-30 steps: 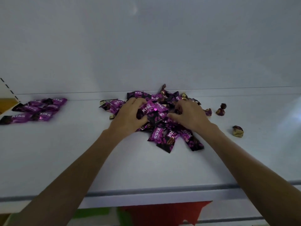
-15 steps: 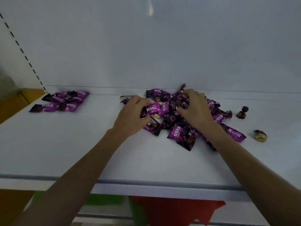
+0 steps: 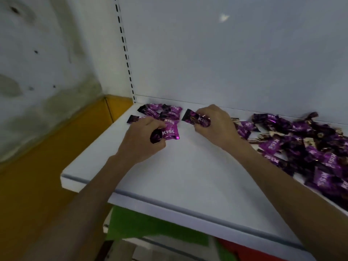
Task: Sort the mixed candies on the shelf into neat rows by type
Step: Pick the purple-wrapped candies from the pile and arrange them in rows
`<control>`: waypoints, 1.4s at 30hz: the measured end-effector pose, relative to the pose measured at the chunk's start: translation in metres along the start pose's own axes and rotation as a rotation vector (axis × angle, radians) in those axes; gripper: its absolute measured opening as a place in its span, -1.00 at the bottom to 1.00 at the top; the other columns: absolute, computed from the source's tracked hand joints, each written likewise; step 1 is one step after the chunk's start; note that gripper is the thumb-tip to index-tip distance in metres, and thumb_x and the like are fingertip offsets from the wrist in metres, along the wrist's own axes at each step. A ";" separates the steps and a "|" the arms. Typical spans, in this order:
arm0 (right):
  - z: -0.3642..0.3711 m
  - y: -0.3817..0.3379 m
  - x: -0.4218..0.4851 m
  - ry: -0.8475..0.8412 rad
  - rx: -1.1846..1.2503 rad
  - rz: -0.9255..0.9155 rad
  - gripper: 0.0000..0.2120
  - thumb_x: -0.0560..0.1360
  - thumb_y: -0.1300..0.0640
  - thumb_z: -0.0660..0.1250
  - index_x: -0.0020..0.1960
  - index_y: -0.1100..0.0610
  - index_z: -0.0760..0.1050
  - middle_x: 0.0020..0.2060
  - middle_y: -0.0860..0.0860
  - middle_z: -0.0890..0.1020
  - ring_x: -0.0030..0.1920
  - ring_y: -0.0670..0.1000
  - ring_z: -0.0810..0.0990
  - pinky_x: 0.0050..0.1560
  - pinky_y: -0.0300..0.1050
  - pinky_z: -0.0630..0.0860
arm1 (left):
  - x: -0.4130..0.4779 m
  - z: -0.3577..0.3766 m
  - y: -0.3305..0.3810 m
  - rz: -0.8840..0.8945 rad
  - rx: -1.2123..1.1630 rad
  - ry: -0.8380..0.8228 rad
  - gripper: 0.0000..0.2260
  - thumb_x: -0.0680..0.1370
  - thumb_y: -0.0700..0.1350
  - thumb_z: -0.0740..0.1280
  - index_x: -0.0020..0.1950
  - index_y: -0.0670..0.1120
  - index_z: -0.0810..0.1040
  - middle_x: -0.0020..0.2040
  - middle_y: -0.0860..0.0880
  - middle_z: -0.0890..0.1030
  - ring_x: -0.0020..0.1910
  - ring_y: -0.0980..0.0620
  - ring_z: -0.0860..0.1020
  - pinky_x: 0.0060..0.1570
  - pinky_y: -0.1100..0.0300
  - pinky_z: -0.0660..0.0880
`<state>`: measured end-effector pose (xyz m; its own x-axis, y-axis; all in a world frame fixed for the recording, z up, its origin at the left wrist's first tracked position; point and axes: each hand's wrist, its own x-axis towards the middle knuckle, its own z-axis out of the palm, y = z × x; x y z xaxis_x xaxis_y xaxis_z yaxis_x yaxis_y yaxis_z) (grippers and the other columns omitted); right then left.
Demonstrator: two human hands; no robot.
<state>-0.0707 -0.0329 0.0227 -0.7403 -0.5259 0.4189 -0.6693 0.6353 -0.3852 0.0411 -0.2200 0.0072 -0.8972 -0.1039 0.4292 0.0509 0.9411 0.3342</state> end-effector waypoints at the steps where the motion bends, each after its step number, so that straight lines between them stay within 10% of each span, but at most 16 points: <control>1: 0.011 -0.014 0.006 -0.011 0.016 -0.006 -0.72 0.39 0.11 0.37 0.09 0.13 0.55 -0.06 0.12 0.57 0.01 0.14 0.52 0.03 0.06 0.45 | -0.002 -0.011 -0.016 -0.001 0.003 -0.004 -0.65 0.37 -0.10 0.44 0.13 -0.14 0.57 0.03 -0.13 0.60 0.00 -0.07 0.53 -0.03 0.21 0.41; 10: 0.072 -0.090 0.029 0.015 0.012 0.008 -0.71 0.41 0.13 0.38 0.13 0.14 0.51 0.02 0.05 0.60 0.03 0.07 0.54 0.00 -0.06 0.44 | 0.011 -0.047 -0.127 0.050 0.024 -0.099 -0.60 0.34 0.07 0.30 0.10 -0.08 0.55 -0.04 -0.06 0.61 -0.06 -0.05 0.51 -0.07 0.02 0.48; 32: 0.094 -0.088 0.013 -0.005 -0.210 0.124 -0.54 0.28 -0.06 0.15 0.09 0.09 0.55 0.03 0.00 0.61 0.10 0.11 0.46 0.00 -0.12 0.21 | 0.046 -0.013 -0.140 0.327 -0.061 -0.228 -0.74 0.51 0.00 0.32 0.16 -0.04 0.54 0.10 -0.02 0.58 0.07 0.01 0.43 0.01 0.18 0.33; 42: 0.092 -0.088 0.017 0.047 -0.156 0.114 -0.45 0.31 -0.12 0.02 0.12 0.10 0.54 0.03 0.03 0.61 0.11 0.12 0.47 0.02 -0.10 0.25 | 0.072 -0.001 -0.133 0.296 0.098 -0.326 -0.41 0.56 0.16 0.15 0.51 -0.04 0.07 0.53 0.00 0.08 0.50 0.03 0.01 0.46 0.02 -0.02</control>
<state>-0.0304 -0.1493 -0.0121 -0.8047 -0.4204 0.4191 -0.5602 0.7713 -0.3020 -0.0304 -0.3525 -0.0055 -0.9424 0.2664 0.2023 0.2984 0.9427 0.1490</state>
